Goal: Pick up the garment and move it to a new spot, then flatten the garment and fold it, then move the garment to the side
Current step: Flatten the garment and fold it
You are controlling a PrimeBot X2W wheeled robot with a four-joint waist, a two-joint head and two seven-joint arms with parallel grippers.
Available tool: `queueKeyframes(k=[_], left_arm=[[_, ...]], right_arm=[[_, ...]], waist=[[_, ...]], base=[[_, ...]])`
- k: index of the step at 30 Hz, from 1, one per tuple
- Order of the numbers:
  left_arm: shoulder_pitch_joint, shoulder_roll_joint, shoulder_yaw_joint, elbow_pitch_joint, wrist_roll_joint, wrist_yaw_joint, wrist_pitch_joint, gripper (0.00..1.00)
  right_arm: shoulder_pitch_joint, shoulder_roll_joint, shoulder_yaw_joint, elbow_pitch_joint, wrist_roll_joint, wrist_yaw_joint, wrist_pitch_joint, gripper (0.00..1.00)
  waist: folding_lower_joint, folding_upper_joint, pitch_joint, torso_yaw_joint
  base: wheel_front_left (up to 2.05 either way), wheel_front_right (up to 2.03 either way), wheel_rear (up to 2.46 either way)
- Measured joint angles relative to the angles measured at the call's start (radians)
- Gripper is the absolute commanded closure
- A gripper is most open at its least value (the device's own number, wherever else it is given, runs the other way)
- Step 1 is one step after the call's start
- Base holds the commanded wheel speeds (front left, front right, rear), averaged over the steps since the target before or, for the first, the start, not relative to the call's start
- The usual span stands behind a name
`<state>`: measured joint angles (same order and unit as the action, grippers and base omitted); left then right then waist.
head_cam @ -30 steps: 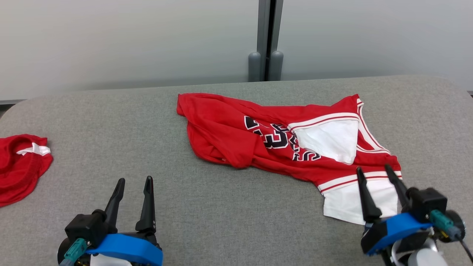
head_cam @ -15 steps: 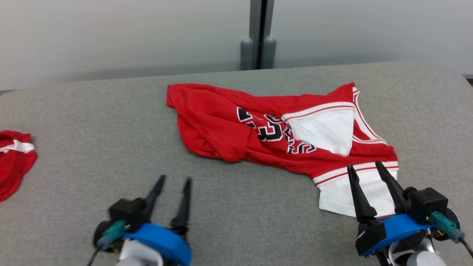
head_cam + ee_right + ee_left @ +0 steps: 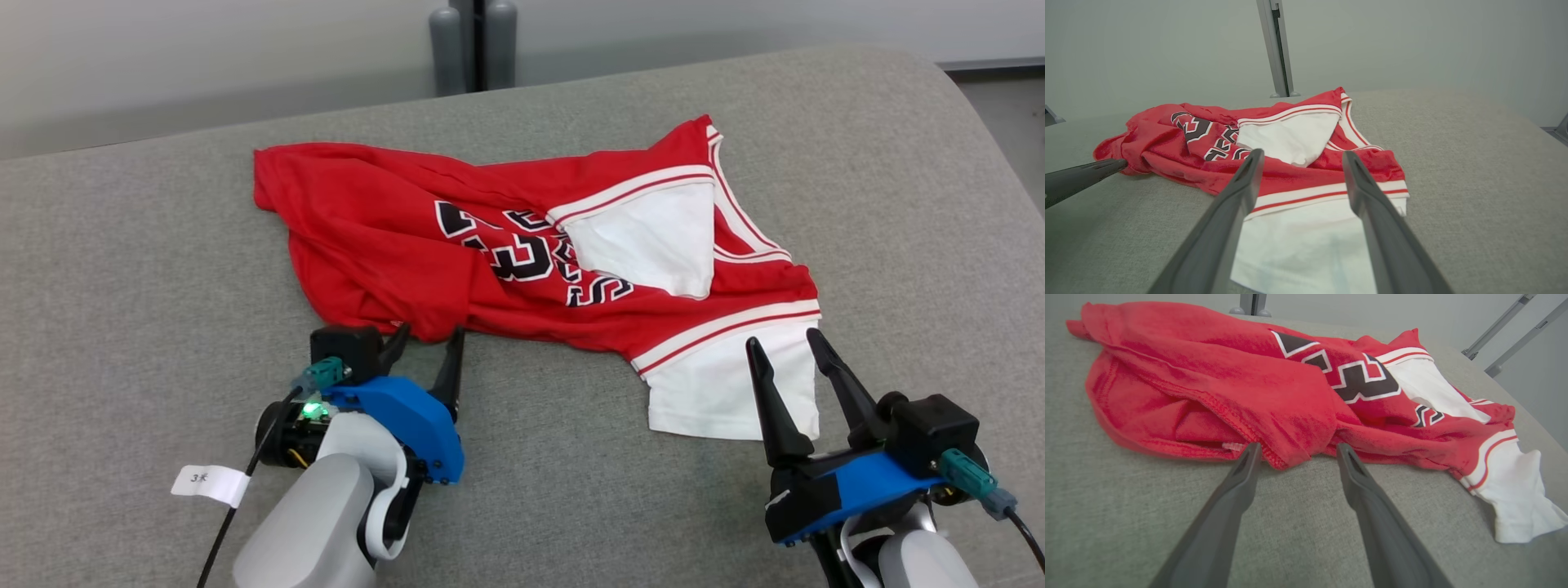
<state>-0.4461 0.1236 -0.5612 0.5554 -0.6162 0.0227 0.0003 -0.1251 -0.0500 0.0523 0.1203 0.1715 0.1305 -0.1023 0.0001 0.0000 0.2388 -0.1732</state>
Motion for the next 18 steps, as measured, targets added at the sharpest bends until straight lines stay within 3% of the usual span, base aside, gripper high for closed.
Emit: queueKeyframes(k=[3, 7, 8, 9, 12, 13, 18], left_arm=[[-0.023, -0.002, 0.019, 0.036, -0.007, 0.024, -0.003, 0.00], [-0.038, -0.005, 0.028, 0.063, -0.018, 0.021, -0.011, 0.00], [-0.042, -0.006, 0.030, 0.071, -0.018, 0.023, -0.012, 0.07], [-0.050, -0.007, 0.033, 0.079, -0.021, 0.031, -0.012, 0.36], [-0.065, -0.007, 0.038, 0.109, -0.025, 0.042, -0.011, 0.79], [-0.068, -0.007, 0.038, 0.116, -0.025, 0.043, -0.011, 1.00], [-0.074, -0.012, 0.054, 0.113, -0.044, 0.027, -0.041, 1.00]], right_arm=[[-0.011, 0.000, 0.003, 0.015, 0.012, 0.000, -0.014, 0.00], [-0.019, 0.000, 0.003, 0.034, 0.023, 0.000, -0.024, 0.00], [-0.020, 0.000, 0.003, 0.039, 0.024, 0.000, -0.027, 0.00], [-0.022, 0.000, 0.003, 0.044, 0.025, 0.000, -0.030, 0.00], [-0.034, 0.000, 0.004, 0.053, 0.027, 0.000, -0.035, 0.00], [-0.036, 0.000, 0.004, 0.055, 0.030, 0.000, -0.036, 0.00], [-0.036, 0.000, 0.005, 0.062, 0.031, 0.000, -0.039, 0.00]], waist=[[0.0000, 0.0000, 0.013, -0.016], [0.0000, 0.0000, 0.022, -0.024], [0.0000, 0.0000, 0.023, -0.026], [0.0000, 0.0000, 0.024, -0.027], [0.0000, 0.0000, 0.026, -0.030], [0.0000, 0.0000, 0.026, -0.031], [0.0000, 0.0000, 0.017, -0.030]], base=[[0.00, 0.00, 0.00], [0.00, 0.00, 0.00], [0.00, 0.00, 0.00], [0.00, 0.00, 0.00], [0.00, 0.00, 0.00], [0.00, 0.00, 0.00], [0.00, 0.00, 0.00]])
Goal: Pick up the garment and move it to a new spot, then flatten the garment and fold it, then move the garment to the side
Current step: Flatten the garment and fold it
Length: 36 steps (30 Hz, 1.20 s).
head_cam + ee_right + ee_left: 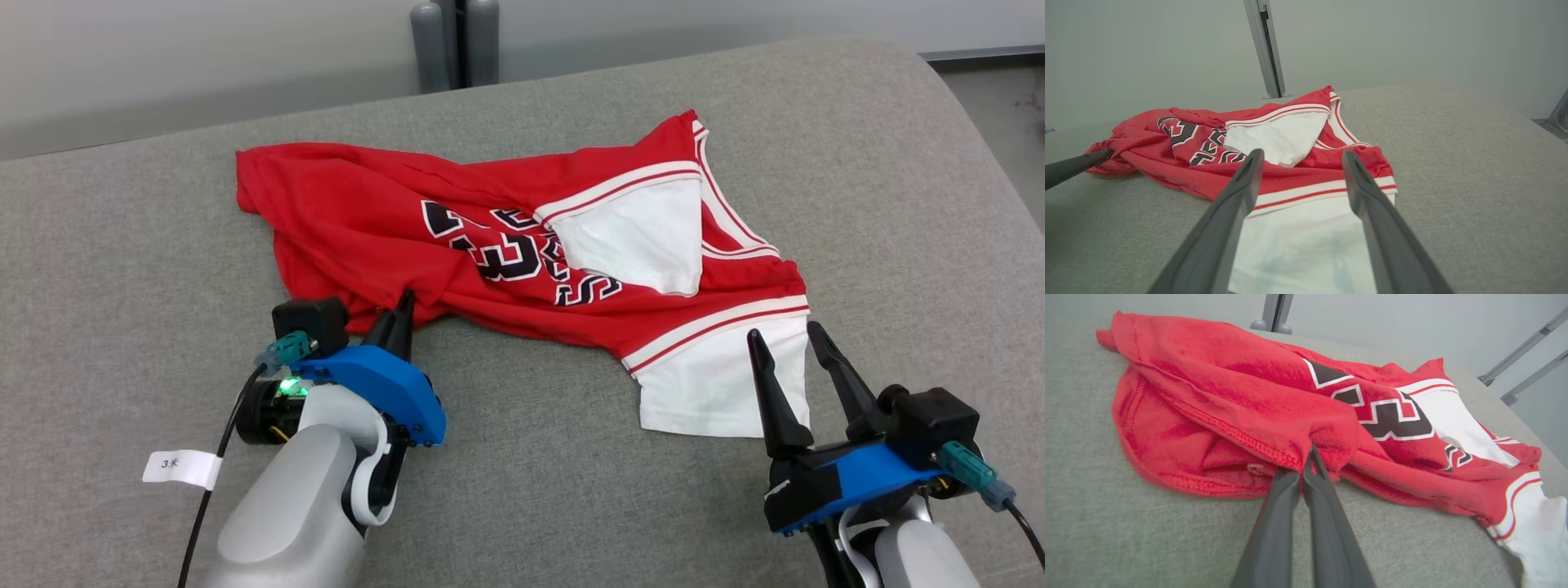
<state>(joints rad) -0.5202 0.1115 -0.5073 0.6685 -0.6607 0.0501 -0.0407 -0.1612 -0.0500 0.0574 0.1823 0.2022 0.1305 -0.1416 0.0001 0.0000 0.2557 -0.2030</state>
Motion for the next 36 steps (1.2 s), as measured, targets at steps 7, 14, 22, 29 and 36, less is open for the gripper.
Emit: queueKeyframes(k=[7, 14, 22, 29, 36], left_arm=[[0.010, 0.043, 0.002, -0.224, 0.000, -0.026, -0.017, 1.00], [0.155, 0.137, -0.007, -0.619, -0.056, 0.020, 0.160, 1.00], [0.277, 0.227, 0.028, -0.768, -0.130, 0.090, 0.296, 1.00], [0.165, 0.275, 0.063, -0.460, -0.084, 0.082, 0.273, 0.75], [0.088, 0.253, 0.093, -0.312, -0.072, 0.054, 0.166, 0.00]], right_arm=[[0.007, 0.000, -0.020, 0.002, -0.006, 0.000, 0.005, 0.00], [0.027, 0.000, -0.033, -0.015, -0.017, 0.000, 0.022, 0.00], [0.036, 0.000, -0.036, -0.042, -0.013, 0.000, 0.028, 0.00], [-0.003, 0.000, -0.012, -0.057, 0.000, 0.000, 0.033, 0.00], [-0.022, 0.000, -0.016, -0.046, 0.001, 0.000, 0.026, 0.00]], waist=[[-0.0001, 0.0000, -0.045, 0.026], [-0.0001, 0.0000, -0.080, 0.055], [-0.0002, 0.0000, -0.049, 0.059], [-0.0001, 0.0000, 0.027, 0.044], [0.0000, 0.0000, 0.050, 0.049]], base=[[0.00, 0.00, 0.00], [0.00, 0.00, 0.00], [0.00, 0.00, 0.00], [0.00, 0.00, 0.00], [0.00, 0.00, 0.00]])
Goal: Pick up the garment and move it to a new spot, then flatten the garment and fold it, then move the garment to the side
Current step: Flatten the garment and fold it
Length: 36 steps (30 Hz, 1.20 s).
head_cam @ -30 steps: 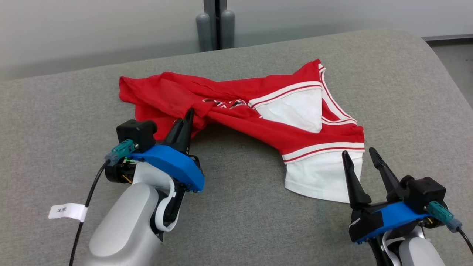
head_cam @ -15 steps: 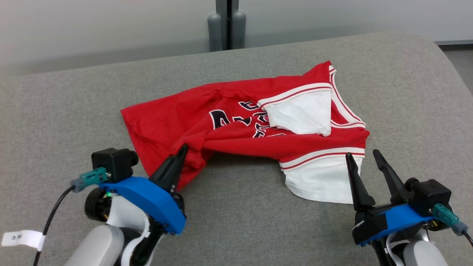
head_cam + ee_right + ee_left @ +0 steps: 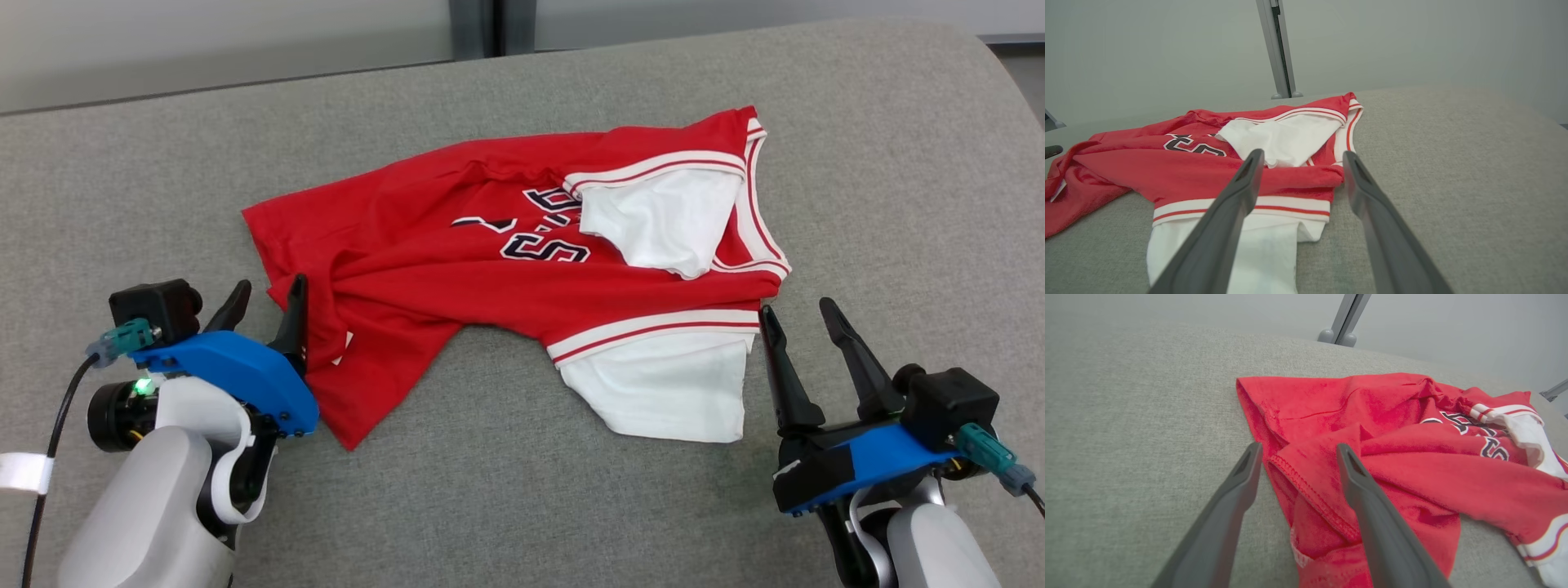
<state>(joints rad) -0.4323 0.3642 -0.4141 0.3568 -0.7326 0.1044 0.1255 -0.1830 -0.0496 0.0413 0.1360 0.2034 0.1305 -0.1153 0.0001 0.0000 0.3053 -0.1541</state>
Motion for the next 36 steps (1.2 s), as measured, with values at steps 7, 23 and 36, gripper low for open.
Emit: queueKeyframes(k=[7, 23, 36], left_arm=[[0.068, -0.009, 0.025, -0.015, -0.012, -0.024, -0.135, 0.00], [0.120, -0.023, -0.162, -0.025, 0.126, -0.069, -0.105, 0.00], [0.030, -0.018, -0.149, 0.099, 0.151, -0.003, -0.067, 1.00]], right_arm=[[0.010, 0.000, -0.026, 0.010, -0.003, 0.000, 0.000, 0.00], [0.049, 0.000, -0.026, -0.033, -0.008, 0.000, 0.036, 0.00], [0.042, 0.000, -0.018, -0.008, 0.011, 0.000, 0.008, 0.00]], waist=[[-0.0001, 0.0000, -0.065, 0.037], [-0.0001, 0.0000, -0.108, 0.043], [-0.0001, 0.0000, -0.067, 0.004]], base=[[0.00, 0.00, 0.00], [0.00, 0.00, 0.00], [0.00, 0.00, 0.00]])
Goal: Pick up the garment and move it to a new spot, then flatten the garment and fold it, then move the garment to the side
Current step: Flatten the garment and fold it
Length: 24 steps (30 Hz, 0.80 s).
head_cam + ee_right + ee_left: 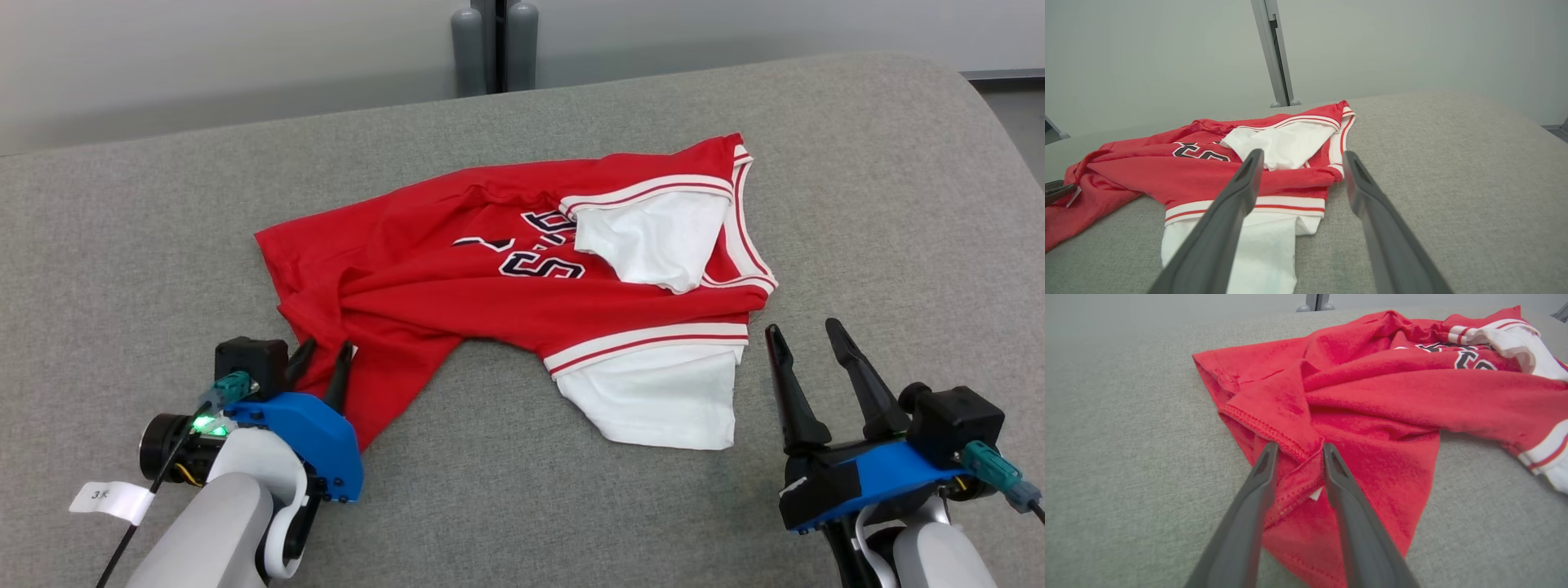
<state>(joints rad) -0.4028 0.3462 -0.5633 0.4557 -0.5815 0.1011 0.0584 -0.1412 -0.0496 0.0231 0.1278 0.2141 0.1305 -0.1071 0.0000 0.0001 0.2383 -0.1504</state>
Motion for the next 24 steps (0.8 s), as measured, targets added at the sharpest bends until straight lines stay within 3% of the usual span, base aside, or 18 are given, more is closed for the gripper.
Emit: queueKeyframes(k=[7, 9, 12, 13, 14, 16, 24], left_arm=[[0.050, -0.032, 0.090, -0.011, -0.091, 0.014, -0.101, 1.00], [0.115, -0.064, 0.168, -0.046, -0.177, 0.012, -0.182, 1.00], [0.177, -0.099, 0.241, -0.088, -0.273, -0.031, -0.252, 0.96], [0.196, -0.108, 0.259, -0.098, -0.301, -0.052, -0.264, 0.43], [0.196, -0.108, 0.259, -0.098, -0.301, -0.052, -0.264, 0.00], [0.237, -0.109, 0.298, -0.108, -0.324, -0.083, -0.294, 0.00], [0.296, -0.106, 0.388, -0.195, -0.241, -0.094, -0.319, 0.00]], right_arm=[[-0.002, 0.000, -0.008, 0.011, 0.000, 0.000, -0.001, 0.00], [-0.001, 0.000, -0.016, 0.011, -0.002, 0.000, 0.000, 0.00], [0.003, 0.000, -0.022, 0.008, -0.004, 0.000, 0.006, 0.00], [0.004, 0.000, -0.023, 0.006, -0.004, 0.000, 0.008, 0.00], [0.004, 0.000, -0.023, 0.006, -0.004, 0.000, 0.008, 0.00], [0.006, 0.000, -0.024, 0.002, -0.009, 0.000, 0.018, 0.00], [0.023, 0.000, -0.041, -0.019, -0.019, 0.000, 0.036, 0.00]], waist=[[0.0000, 0.0000, -0.019, 0.013], [0.0000, 0.0000, -0.034, 0.027], [0.0000, 0.0000, -0.047, 0.042], [0.0000, 0.0000, -0.050, 0.047], [0.0000, 0.0000, -0.050, 0.047], [0.0000, 0.0000, -0.062, 0.057], [0.0000, 0.0000, -0.102, 0.068]], base=[[0.00, 0.00, 0.00], [0.00, 0.00, 0.00], [0.00, 0.00, 0.00], [0.00, 0.00, 0.00], [0.00, 0.00, 0.00], [0.00, 0.00, 0.00], [0.00, 0.00, 0.00]])
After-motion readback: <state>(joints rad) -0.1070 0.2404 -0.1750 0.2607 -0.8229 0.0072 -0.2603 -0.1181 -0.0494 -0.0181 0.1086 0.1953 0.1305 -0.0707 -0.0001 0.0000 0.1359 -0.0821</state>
